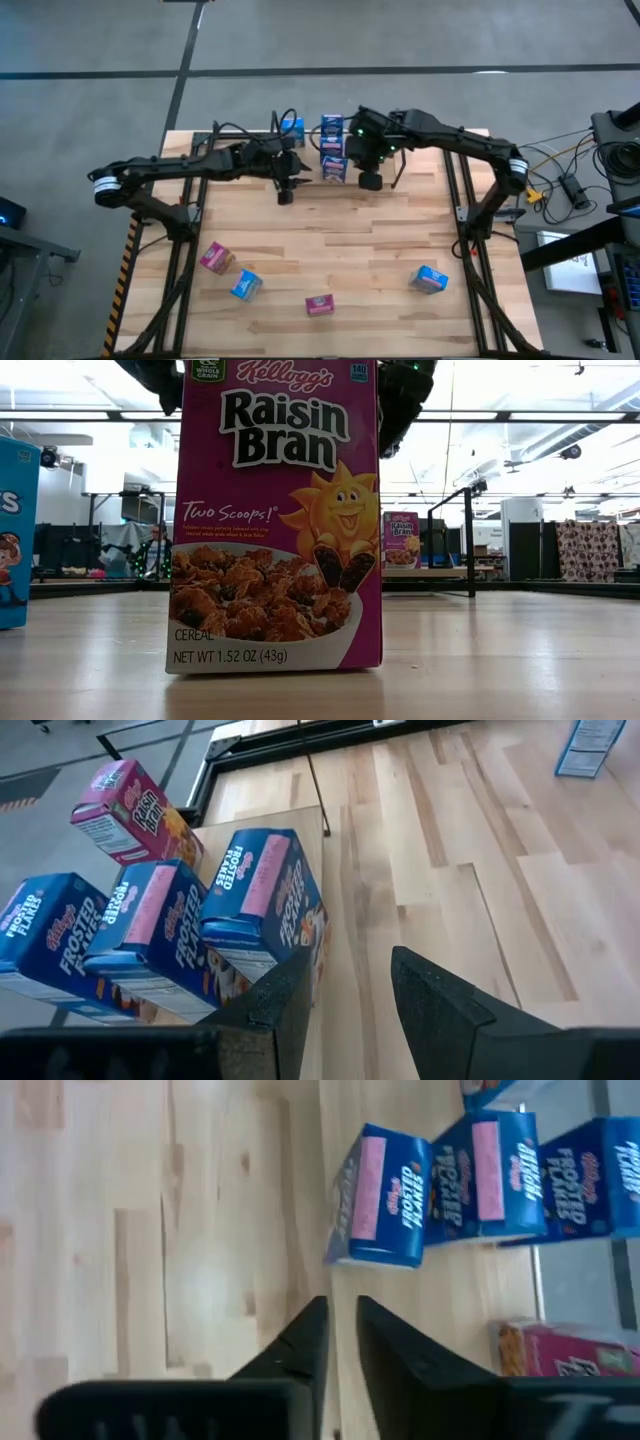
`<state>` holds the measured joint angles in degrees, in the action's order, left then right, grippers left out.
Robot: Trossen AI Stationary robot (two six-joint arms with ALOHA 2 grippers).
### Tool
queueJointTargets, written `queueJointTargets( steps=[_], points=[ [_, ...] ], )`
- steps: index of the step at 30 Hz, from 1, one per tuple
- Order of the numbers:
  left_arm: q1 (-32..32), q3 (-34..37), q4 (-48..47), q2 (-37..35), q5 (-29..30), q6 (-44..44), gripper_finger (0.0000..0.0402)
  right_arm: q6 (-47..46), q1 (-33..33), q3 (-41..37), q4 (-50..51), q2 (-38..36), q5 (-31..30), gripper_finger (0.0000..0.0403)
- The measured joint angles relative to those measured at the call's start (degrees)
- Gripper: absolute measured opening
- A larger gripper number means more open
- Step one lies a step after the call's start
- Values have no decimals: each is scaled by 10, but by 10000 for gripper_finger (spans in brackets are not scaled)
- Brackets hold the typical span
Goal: Stack cereal on shelf
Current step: Put the dark blue cereal box on the shelf aligned with the other dark blue cereal box Adjust the dark blue cereal box on the shelf
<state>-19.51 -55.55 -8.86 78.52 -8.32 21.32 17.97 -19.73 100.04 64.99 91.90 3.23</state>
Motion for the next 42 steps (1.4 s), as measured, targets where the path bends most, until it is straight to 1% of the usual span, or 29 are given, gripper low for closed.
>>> queueJointTargets(
  steps=[4,9,13,16,20,22,28,34,42],
  points=[
    [0,0,4,12,2,-5,123,12,0,-96,-98,-38,2,14],
    [-1,0,10,26,3,-8,123,18,-1,-203,-216,-62,0,9],
    [-1,0,30,41,4,-9,123,24,-1,-259,-277,-64,-6,9],
    [-1,0,45,55,17,-9,123,28,-1,-288,-305,-64,-31,9],
    [-1,0,59,71,62,-11,123,31,-4,-311,-339,-64,-39,9],
    [-1,0,63,76,74,-13,123,37,-5,-318,-357,-64,-47,9],
    [-2,0,66,86,78,-22,123,57,-6,-335,-405,-64,-51,9],
    [-2,0,70,86,78,-26,123,75,-9,-337,-425,-63,-63,9],
    [-2,0,73,86,78,-26,123,91,-10,-337,-448,-63,-63,9]
  ],
)
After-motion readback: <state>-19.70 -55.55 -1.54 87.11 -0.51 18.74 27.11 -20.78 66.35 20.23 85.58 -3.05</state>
